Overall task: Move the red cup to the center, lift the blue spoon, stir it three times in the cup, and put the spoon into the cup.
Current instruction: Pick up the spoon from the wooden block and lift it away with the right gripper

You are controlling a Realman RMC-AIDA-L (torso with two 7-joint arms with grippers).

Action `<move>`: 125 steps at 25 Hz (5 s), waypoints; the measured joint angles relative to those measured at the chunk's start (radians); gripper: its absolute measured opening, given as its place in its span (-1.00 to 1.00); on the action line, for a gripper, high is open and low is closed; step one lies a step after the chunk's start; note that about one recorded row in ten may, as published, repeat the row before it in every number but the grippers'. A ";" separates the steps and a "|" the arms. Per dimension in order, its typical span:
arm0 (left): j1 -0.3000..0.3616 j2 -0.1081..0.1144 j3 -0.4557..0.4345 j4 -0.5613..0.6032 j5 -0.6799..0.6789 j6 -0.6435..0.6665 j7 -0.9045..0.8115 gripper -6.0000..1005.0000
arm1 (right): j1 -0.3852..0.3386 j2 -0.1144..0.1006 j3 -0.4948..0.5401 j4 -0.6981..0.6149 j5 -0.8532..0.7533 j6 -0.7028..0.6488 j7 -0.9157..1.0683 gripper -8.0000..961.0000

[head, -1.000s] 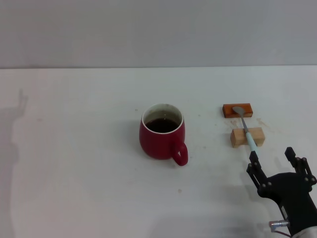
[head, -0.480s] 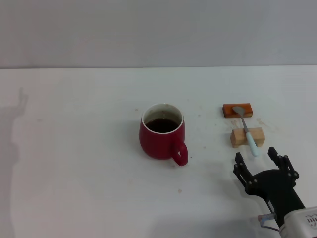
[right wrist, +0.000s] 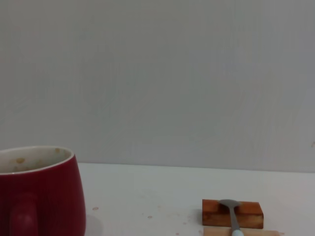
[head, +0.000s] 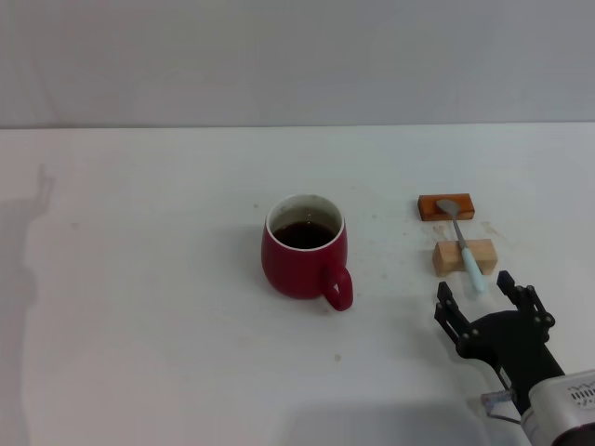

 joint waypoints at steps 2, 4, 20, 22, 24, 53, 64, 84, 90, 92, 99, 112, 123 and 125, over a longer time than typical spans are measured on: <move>-0.001 0.000 0.000 -0.001 0.000 0.002 -0.001 0.68 | 0.007 0.000 0.003 -0.003 0.000 0.008 0.003 0.65; -0.002 -0.001 0.000 0.000 0.000 0.006 -0.001 0.68 | 0.012 -0.001 0.007 -0.007 0.000 0.013 0.005 0.65; -0.007 -0.003 0.000 0.000 -0.005 0.012 -0.006 0.68 | 0.054 -0.002 0.045 -0.047 0.000 0.047 0.044 0.65; -0.007 -0.003 0.000 0.000 -0.005 0.012 -0.006 0.68 | 0.059 -0.002 0.047 -0.051 0.000 0.048 0.045 0.65; -0.007 -0.003 -0.001 -0.001 -0.005 0.011 -0.007 0.68 | 0.063 -0.002 0.047 -0.053 0.000 0.049 0.045 0.65; -0.007 -0.005 -0.025 -0.005 0.000 0.018 -0.007 0.68 | 0.075 0.000 0.052 -0.062 0.002 0.074 0.045 0.04; -0.003 -0.008 -0.025 -0.006 0.000 0.022 -0.007 0.68 | 0.079 -0.001 0.052 -0.065 0.002 0.083 0.045 -0.05; 0.002 -0.009 -0.025 -0.006 -0.004 0.024 -0.009 0.68 | 0.099 -0.002 0.052 -0.073 0.000 0.108 0.045 -0.34; 0.003 -0.009 -0.025 -0.006 -0.006 0.027 -0.009 0.68 | 0.096 -0.002 0.054 -0.073 0.001 0.107 0.045 -0.40; 0.003 -0.009 -0.025 -0.006 -0.006 0.027 -0.009 0.68 | 0.094 -0.002 0.054 -0.072 0.001 0.107 0.045 -0.42; 0.008 -0.009 -0.025 -0.006 -0.005 0.040 -0.009 0.68 | 0.094 -0.002 0.057 -0.071 0.002 0.104 0.045 -0.44; 0.015 -0.009 -0.025 -0.006 -0.003 0.052 -0.009 0.68 | 0.092 -0.002 0.066 -0.071 0.002 0.102 0.045 -0.50; 0.014 -0.009 -0.025 -0.006 -0.002 0.053 -0.010 0.68 | 0.090 -0.002 0.067 -0.072 0.002 0.104 0.045 -0.55; 0.013 -0.009 -0.025 -0.006 -0.002 0.053 -0.010 0.68 | 0.091 -0.002 0.067 -0.072 0.002 0.106 0.045 -0.55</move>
